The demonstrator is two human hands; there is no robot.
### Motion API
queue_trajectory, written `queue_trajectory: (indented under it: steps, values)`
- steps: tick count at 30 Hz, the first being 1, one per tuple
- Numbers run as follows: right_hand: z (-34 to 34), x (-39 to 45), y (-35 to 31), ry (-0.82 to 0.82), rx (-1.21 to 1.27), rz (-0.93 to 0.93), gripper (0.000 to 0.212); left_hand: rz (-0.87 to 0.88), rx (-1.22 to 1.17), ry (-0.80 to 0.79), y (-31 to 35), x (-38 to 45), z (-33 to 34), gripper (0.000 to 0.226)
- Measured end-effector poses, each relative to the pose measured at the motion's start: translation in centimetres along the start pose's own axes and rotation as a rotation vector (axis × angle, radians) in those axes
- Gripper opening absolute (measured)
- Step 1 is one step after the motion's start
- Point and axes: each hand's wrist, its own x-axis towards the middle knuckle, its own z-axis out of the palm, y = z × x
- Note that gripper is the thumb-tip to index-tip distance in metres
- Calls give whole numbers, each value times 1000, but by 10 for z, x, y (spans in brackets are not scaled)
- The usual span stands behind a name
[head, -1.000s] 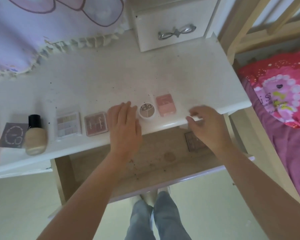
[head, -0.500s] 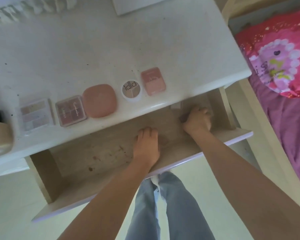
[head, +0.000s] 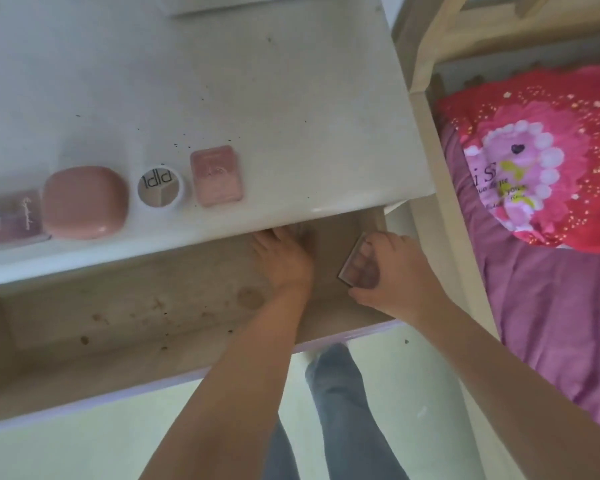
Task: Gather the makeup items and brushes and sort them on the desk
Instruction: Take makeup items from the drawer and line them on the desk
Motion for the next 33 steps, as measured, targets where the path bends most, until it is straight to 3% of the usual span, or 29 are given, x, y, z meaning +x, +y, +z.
queue_trajectory:
  steps: [3, 6, 10, 14, 17, 20, 24, 30, 33]
  values:
    - [-6, 0, 9, -14, 29, -53, 71, -96, -68, 97, 13, -4, -5, 65]
    - [-10, 0, 16, -12, 27, -127, 71, -284, -214, 48, 22, -6, -9, 55]
    - [-13, -6, 26, -5, 83, -156, 73, -232, -128, -23, 13, -23, -14, 48]
    - [-25, -5, 30, 129, 118, -252, 71, -181, -109, -89, 7, -57, -34, 42]
    - [-49, 4, 25, 101, 130, -320, 71, -175, -109, -92, 5, -74, -49, 40]
    - [-62, 6, 22, 109, 66, -456, 72, -175, -242, -15, 8, -81, -61, 38]
    - [-77, 14, 21, 210, 78, -432, 73, -93, -352, 110, 18, -91, -74, 33]
    - [-93, 51, 9, 111, -102, -514, 62, -4, -357, 276, 45, -43, -106, 37]
    - [-103, 64, 2, 39, -161, -552, 69, -20, -273, 262, 57, -13, -117, 39]
